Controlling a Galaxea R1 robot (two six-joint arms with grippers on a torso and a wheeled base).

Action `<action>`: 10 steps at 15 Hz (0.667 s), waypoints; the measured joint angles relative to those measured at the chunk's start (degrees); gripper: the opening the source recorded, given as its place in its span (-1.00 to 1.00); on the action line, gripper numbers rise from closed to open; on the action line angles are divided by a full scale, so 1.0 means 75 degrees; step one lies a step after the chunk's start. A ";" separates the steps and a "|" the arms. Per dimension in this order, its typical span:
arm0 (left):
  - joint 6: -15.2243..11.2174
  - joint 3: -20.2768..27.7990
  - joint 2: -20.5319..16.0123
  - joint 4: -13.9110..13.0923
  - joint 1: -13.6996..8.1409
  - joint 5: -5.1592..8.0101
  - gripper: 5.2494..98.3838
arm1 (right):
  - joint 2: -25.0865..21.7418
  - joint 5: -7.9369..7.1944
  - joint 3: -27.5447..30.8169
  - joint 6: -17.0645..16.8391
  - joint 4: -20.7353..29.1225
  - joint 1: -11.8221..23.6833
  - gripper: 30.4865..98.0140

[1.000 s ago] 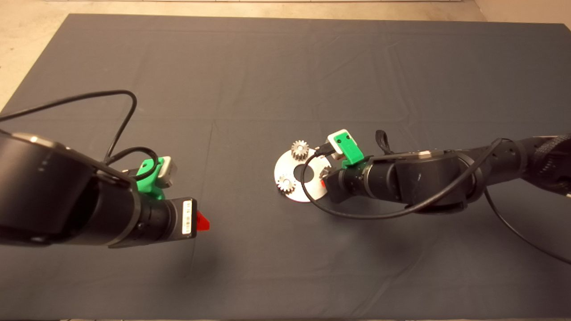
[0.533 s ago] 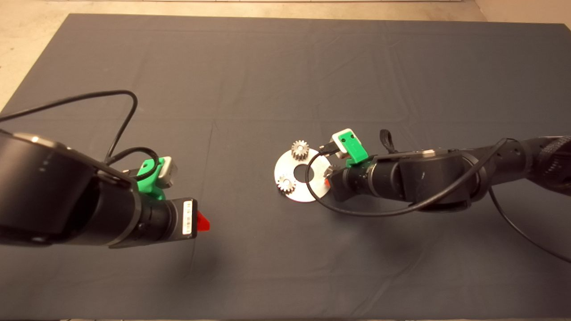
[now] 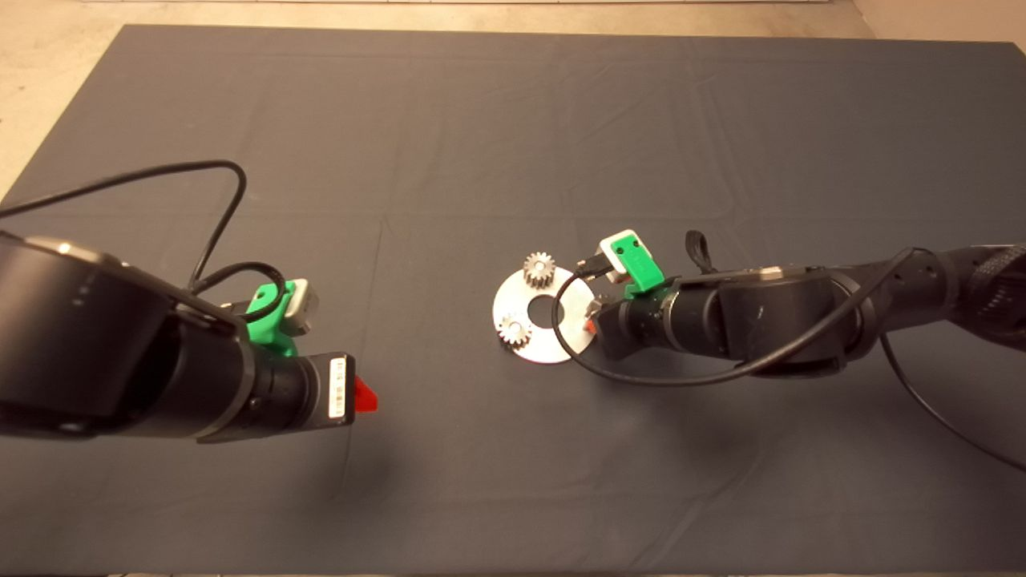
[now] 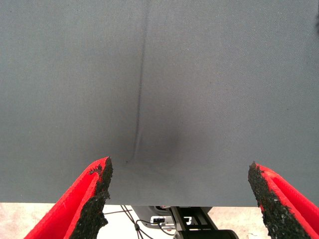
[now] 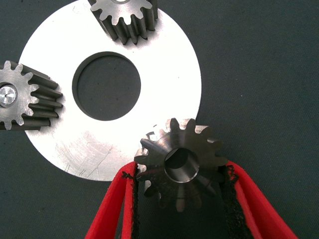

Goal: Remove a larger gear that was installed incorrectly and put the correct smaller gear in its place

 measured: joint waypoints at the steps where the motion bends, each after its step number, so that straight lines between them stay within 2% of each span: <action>1: 0.0000 0.0001 0.0000 0.0003 0.0000 0.0000 0.37 | 0.0002 0.0007 -0.0003 -0.0001 0.0001 0.0000 -0.91; 10: 0.0001 0.0005 -0.0020 0.0140 0.0041 -0.0002 0.37 | 0.0067 -0.0001 -0.0085 -0.0020 -0.0007 0.0000 -0.91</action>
